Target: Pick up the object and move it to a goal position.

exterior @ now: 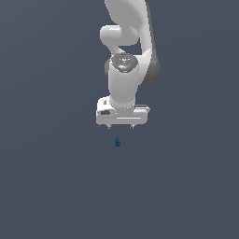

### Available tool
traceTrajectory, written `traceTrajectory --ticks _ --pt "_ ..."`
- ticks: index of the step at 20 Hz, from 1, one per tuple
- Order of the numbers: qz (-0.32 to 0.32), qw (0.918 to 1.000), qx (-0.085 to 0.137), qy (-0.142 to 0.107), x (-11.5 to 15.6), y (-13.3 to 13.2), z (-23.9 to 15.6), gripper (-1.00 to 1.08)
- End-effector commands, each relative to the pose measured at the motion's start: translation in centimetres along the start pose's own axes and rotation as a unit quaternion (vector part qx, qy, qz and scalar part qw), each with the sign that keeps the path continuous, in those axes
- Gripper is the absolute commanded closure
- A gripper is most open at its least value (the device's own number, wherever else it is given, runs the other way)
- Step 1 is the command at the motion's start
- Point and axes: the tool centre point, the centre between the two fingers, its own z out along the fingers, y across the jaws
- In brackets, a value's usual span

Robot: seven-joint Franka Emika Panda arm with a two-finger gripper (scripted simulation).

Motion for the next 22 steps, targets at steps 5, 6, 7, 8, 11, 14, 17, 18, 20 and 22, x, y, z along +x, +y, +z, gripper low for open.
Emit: traceTrajectory --ticks 5,6,7,8,11,14,17,18,20,22 --pt "0.0 1.0 -0.003 -0.005 -0.4 0.0 0.0 -0.92" --pt "0.001 1.0 -0.005 -0.008 -0.6 0.0 0.1 -0.92" --pt "0.001 0.9999 -0.007 -0.01 -0.8 0.1 0.1 -0.92" --pt "0.001 0.9999 -0.008 -0.012 -0.9 0.1 0.1 -0.92" --pt "0.001 0.9998 -0.01 -0.015 -1.1 0.1 0.1 -0.92" --pt "0.001 0.9999 -0.009 -0.014 -1.0 0.1 0.1 -0.92" --pt "-0.001 0.9999 -0.009 -0.014 -1.0 0.1 0.2 -0.92" --pt "-0.003 0.9999 -0.009 -0.014 -1.0 0.1 0.4 -0.92" --pt "-0.009 0.9998 -0.008 -0.013 -1.0 0.2 0.7 -0.92" --pt "-0.017 0.9998 -0.007 -0.013 -0.9 0.3 1.1 -0.92"
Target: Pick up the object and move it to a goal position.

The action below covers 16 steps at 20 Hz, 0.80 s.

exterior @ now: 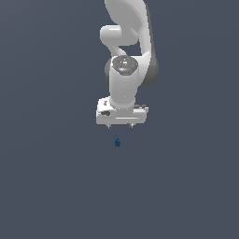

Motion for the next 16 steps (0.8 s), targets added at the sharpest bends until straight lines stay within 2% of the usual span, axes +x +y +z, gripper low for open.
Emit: traceTrajectory --ticks 1,16 --pt "-0.01 0.9999 0.001 0.001 0.1 0.1 0.6 -0.92" --pt "-0.108 0.9939 0.014 0.012 0.6 1.2 6.5 -0.92"
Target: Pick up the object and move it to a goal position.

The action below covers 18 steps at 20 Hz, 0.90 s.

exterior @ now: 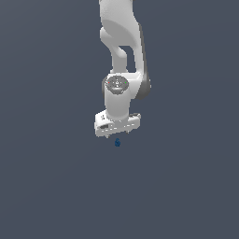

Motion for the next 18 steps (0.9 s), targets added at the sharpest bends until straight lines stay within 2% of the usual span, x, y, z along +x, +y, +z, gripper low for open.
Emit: traceTrajectory --ticks 1,11,18 --pt "-0.012 0.9999 0.001 0.002 0.0 0.1 0.6 -0.92" --pt "-0.02 0.9998 0.002 0.003 0.0 0.2 1.5 -0.92" --pt "-0.022 0.9998 0.003 0.003 -0.1 0.2 4.7 -0.92"
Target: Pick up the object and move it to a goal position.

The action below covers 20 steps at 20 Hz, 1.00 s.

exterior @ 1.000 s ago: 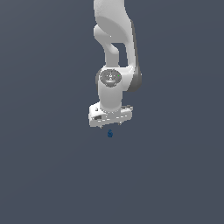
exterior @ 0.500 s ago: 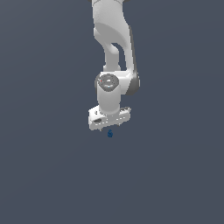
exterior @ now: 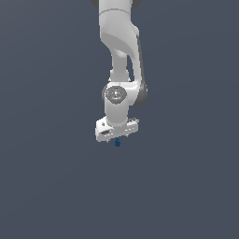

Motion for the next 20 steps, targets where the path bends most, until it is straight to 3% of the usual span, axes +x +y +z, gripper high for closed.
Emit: traceTrajectory --ticks 1,7,8,20 --pt "-0.001 1.0 0.0 0.0 -0.1 0.0 1.3 -0.92" --pt "-0.001 1.0 0.0 0.0 0.1 0.0 2.4 -0.92" --pt "-0.001 1.0 0.0 0.0 0.1 0.0 2.4 1.08" --pt "-0.001 1.0 0.0 0.0 0.1 0.0 2.3 1.08"
